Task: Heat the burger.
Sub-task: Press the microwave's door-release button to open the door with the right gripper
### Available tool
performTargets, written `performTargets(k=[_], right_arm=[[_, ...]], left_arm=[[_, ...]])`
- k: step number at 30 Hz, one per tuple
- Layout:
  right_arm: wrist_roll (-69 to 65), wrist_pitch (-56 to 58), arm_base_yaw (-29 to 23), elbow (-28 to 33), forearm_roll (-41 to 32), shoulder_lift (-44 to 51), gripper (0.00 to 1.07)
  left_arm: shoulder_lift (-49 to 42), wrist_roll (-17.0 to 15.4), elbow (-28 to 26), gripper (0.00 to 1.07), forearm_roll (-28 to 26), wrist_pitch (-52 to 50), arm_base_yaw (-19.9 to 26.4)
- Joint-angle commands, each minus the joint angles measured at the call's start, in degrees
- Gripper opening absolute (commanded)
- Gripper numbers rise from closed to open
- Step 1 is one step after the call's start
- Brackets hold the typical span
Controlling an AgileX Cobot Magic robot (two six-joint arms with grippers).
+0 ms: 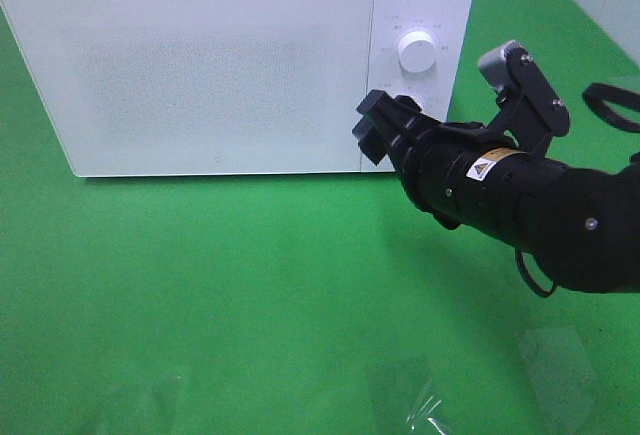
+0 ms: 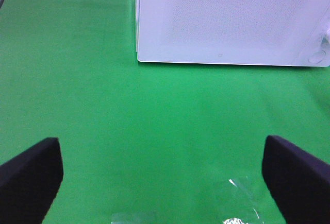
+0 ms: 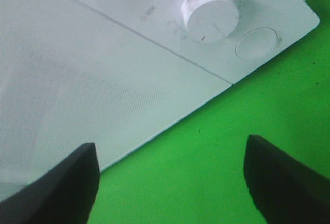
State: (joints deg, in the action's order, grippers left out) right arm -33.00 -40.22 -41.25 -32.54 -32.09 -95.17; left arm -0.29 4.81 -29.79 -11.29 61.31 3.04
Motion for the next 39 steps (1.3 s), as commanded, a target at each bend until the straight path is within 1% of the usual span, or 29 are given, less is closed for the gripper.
performTargets(k=[1,3,4,5,6,7,8,9,10,11,12,13,14,15,16,17,18,19,20,22,25,26,27,28,29,30,31,36,39], right_arm=[[8.42,5.39,0.06,0.0,2.92,3.04,0.73],[14.67,12.2,0.06,0.0,7.16,7.16,0.73],[14.67,12.2,0.06,0.0,7.16,7.16,0.73],[15.87,15.41,1.15,0.0,9.85,8.71,0.73],[15.87,15.41,1.15,0.0,9.85,8.71,0.73],[15.81,17.76,1.95,0.0,11.97,9.8,0.73],[15.58,22.29,3.32,0.0,16.44,11.69,0.73],[15.58,22.29,3.32,0.0,16.44,11.69,0.73],[15.36,26.76,4.53,0.0,20.51,14.04,0.73],[15.36,26.76,4.53,0.0,20.51,14.04,0.73],[15.36,30.77,5.5,0.0,24.06,16.39,0.73],[15.36,30.77,5.5,0.0,24.06,16.39,0.73],[15.36,32.6,5.73,0.0,25.78,17.53,0.73],[15.36,37.3,5.79,0.0,29.39,20.45,0.73],[15.36,37.3,5.79,0.0,29.39,20.45,0.73],[15.41,42.74,5.79,-0.4,32.09,23.95,0.73],[15.41,42.74,5.79,-0.4,32.09,23.95,0.73],[15.41,51.22,5.79,-1.38,34.95,27.27,0.73],[15.41,51.22,5.79,-1.38,34.95,27.27,0.73],[15.64,61.88,5.79,-2.18,38.1,32.49,0.73],[15.64,64.17,5.79,-2.18,38.9,34.26,0.73],[16.21,71.22,5.73,-2.18,39.99,39.02,0.73],[16.67,73.17,5.73,-2.18,40.11,40.57,0.73],[16.67,73.17,5.73,-2.18,40.11,40.57,0.73],[17.82,76.15,5.73,-2.18,40.05,43.43,0.73],[17.82,76.15,5.73,-2.18,40.05,43.43,0.73],[18.79,78.95,5.73,-2.18,39.94,46.18,0.73],[19.08,85.37,5.73,-2.18,39.99,53.06,0.73],[19.71,88.29,5.73,-2.18,40.05,55.46,0.73]], left_arm=[[-0.92,-0.23,0.11,0.98,-0.52,-0.4,-0.29],[-0.92,-0.23,0.11,0.98,-0.52,-0.4,-0.29],[-0.92,-0.23,0.11,0.98,-0.52,-0.4,-0.29],[-0.92,-0.23,0.11,0.98,-0.52,-0.4,-0.29],[-0.92,-0.23,0.11,0.98,-0.52,-0.4,-0.29],[-0.92,-0.23,0.11,0.98,-0.52,-0.4,-0.29],[-0.92,-0.23,0.11,0.98,-0.52,-0.4,-0.29],[-0.92,-0.23,0.11,0.98,-0.52,-0.4,-0.29],[-0.92,-0.23,0.11,0.98,-0.52,-0.4,-0.29],[-0.92,-0.23,0.11,0.98,-0.52,-0.4,-0.29],[-0.92,-0.23,0.11,0.98,-0.52,-0.4,-0.29],[-0.92,-0.23,0.11,0.98,-0.52,-0.4,-0.29],[-0.92,-0.23,0.11,0.98,-0.52,-0.4,-0.29],[-0.92,-0.23,0.11,0.98,-0.52,-0.4,-0.29],[-0.92,-0.23,0.11,0.98,-0.52,-0.4,-0.29],[-0.92,-0.23,0.11,0.98,-0.52,-0.4,-0.29],[-0.92,-0.23,0.11,0.98,-0.52,-0.4,-0.29],[-0.92,-0.23,0.11,0.98,-0.52,-0.4,-0.29],[-0.92,-0.23,0.11,0.98,-0.52,-0.4,-0.29],[-0.92,-0.23,0.11,0.98,-0.52,-0.4,-0.29],[-0.92,-0.23,0.11,0.98,-0.52,-0.4,-0.29],[-0.92,-0.23,0.11,0.98,-0.52,-0.4,-0.29],[-0.92,-0.23,0.11,0.98,-0.52,-0.4,-0.29],[-0.92,-0.23,0.11,0.98,-0.52,-0.4,-0.29],[-0.92,-0.23,0.11,0.98,-0.52,-0.4,-0.29],[-0.92,-0.23,0.11,0.98,-0.52,-0.4,-0.29],[-0.92,-0.23,0.11,0.98,-0.52,-0.4,-0.29],[-0.92,-0.23,0.11,0.98,-0.52,-0.4,-0.29],[-0.92,-0.23,0.11,0.98,-0.52,-0.4,-0.29]])
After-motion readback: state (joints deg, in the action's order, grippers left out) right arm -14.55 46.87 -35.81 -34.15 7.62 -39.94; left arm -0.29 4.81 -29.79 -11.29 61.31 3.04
